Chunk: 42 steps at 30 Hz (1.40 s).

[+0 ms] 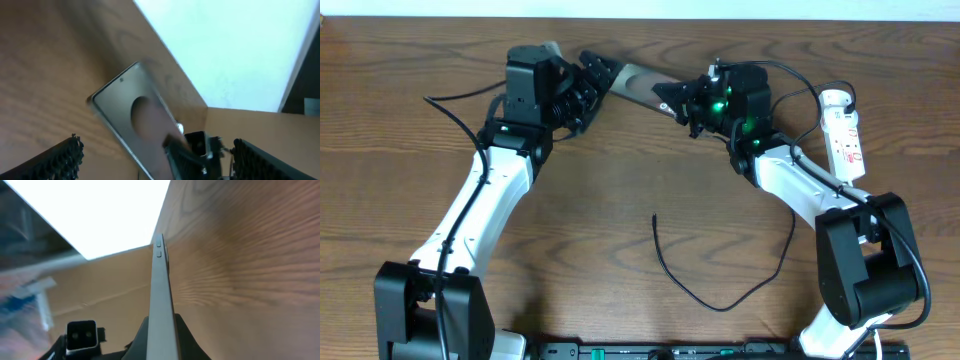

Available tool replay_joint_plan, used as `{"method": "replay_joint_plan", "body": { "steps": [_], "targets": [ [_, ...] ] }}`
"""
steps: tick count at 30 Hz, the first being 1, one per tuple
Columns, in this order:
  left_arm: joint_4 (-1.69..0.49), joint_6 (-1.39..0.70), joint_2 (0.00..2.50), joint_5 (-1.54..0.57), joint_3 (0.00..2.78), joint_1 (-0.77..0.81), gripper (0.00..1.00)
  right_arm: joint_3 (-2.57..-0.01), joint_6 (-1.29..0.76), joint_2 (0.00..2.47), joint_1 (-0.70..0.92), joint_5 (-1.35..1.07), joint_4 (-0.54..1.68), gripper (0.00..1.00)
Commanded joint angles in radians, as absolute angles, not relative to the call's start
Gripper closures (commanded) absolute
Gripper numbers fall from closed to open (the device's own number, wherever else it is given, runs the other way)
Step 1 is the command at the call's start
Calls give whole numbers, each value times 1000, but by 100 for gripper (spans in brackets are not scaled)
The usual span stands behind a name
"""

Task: Plug charger to phone and switch on socket
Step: 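Raise the phone with both grippers and rotate it upright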

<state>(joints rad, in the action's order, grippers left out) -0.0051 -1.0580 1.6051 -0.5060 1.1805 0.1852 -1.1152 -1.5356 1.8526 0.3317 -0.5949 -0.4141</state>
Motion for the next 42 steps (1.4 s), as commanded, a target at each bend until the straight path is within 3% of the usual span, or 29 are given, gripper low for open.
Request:
{"method": "replay_joint_plan", "body": {
  "steps": [1, 10, 18, 26, 35, 39, 42],
  "targets": [
    [38, -996, 1588, -484, 1195, 186, 7, -1124, -1700, 1852, 331, -625, -447, 99],
    [200, -1058, 1588, -459, 1071, 186, 7, -1124, -1761, 1852, 355, -643, -595, 99],
    [555, -1204, 1588, -466, 891, 186, 6, -1124, -1728, 1852, 373, -681, -604, 99],
    [566, -1343, 1588, -466, 886, 179, 7, -1124, -1628, 1852, 402, -734, -606, 99],
    [571, -1416, 1588, -470, 886, 162, 25, -1124, -1528, 1852, 454, -759, -599, 99],
    [570, -1418, 1588, -470, 886, 162, 40, -1124, -1521, 1852, 461, -759, -596, 99],
    [570, -1420, 1588, -470, 886, 162, 42, -1124, -1522, 1852, 461, -759, -590, 99]
  ]
}}
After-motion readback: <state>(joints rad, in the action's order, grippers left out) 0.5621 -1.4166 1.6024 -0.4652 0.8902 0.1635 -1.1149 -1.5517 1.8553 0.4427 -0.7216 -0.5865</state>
